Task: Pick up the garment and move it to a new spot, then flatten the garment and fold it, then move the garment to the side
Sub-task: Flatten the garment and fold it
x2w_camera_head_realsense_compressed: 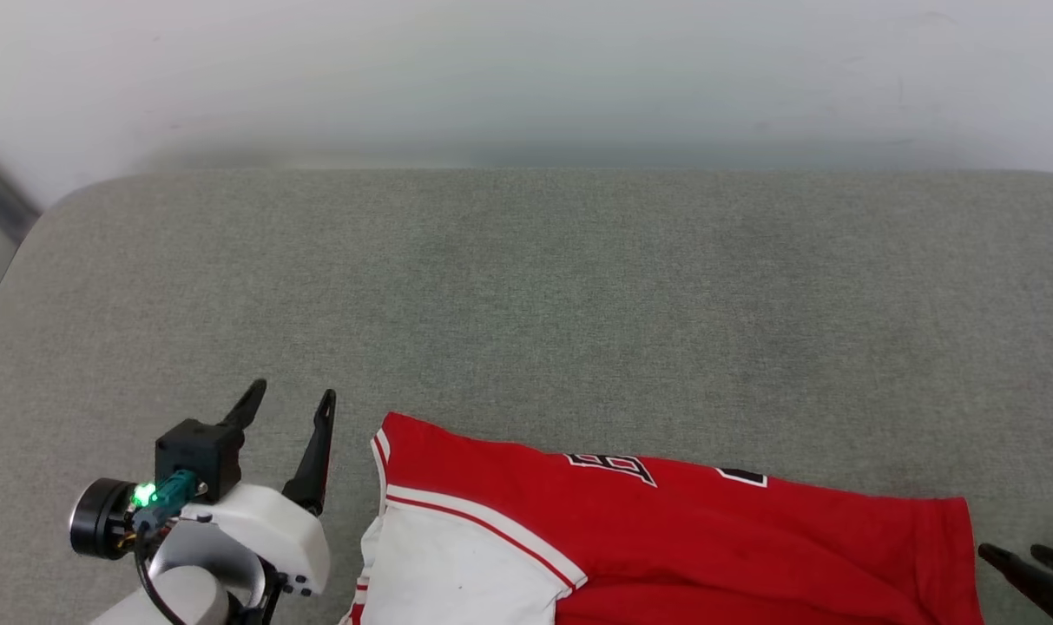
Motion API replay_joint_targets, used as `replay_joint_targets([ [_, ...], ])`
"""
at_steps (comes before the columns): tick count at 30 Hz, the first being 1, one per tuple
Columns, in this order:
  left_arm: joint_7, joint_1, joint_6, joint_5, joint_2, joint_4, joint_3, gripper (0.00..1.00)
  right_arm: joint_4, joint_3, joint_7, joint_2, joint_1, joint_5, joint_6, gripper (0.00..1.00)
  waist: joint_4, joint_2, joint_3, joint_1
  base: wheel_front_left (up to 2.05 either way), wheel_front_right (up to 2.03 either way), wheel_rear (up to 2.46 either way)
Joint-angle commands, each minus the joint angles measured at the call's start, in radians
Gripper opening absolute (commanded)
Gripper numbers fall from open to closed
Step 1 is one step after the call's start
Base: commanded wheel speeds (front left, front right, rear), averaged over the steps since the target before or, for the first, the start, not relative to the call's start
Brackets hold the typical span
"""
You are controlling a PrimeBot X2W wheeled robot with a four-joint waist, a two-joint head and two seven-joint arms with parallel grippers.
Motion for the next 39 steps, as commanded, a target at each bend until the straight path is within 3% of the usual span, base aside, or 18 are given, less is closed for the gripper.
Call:
replay_joint_targets([
  [1,-0.006,0.022,0.013,0.047,-0.025,-0.006,0.045,1.0,0.01,-0.01,0.016,0.015,0.016,0.022,0.0,1.0,0.009,0.0,0.007,0.0,0.0,0.0,0.0],
  [9,-0.006,0.144,0.008,0.264,-0.148,-0.019,0.266,1.0,0.052,-0.001,0.094,0.066,0.003,0.074,0.0,1.0,0.031,0.0,0.037,0.0,0.0,0.0,0.0],
  [18,-0.006,0.275,-0.045,0.462,-0.306,-0.041,0.46,1.0,0.081,0.084,0.172,0.154,-0.04,0.112,0.0,1.0,0.056,0.0,0.056,0.0,0.0,0.0,0.0],
  [24,-0.006,0.331,-0.106,0.577,-0.407,-0.036,0.563,1.0,0.084,0.16,0.204,0.191,-0.078,0.122,0.001,1.0,0.068,0.0,0.062,0.0,0.0,0.0,0.0],
  [25,-0.006,0.339,-0.115,0.595,-0.422,-0.032,0.576,1.0,0.086,0.168,0.198,0.191,-0.085,0.117,0.001,0.55,0.07,0.0,0.062,0.0,0.0,0.0,0.0],
  [26,-0.006,0.347,-0.123,0.607,-0.44,-0.031,0.596,1.0,0.091,0.173,0.191,0.189,-0.093,0.114,0.001,0.18,0.072,0.0,0.061,0.0,0.0,0.0,0.0],
  [27,-0.006,0.353,-0.131,0.625,-0.452,-0.033,0.611,1.0,0.095,0.178,0.189,0.187,-0.1,0.116,0.001,0.0,0.072,0.0,0.059,0.0,0.0,0.0,0.0],
  [39,-0.005,0.45,-0.216,0.771,-0.573,-0.048,0.749,1.0,0.163,0.125,0.12,0.045,-0.142,0.152,-0.001,0.0,0.06,0.0,0.01,0.0,0.0,0.0,0.0],
])
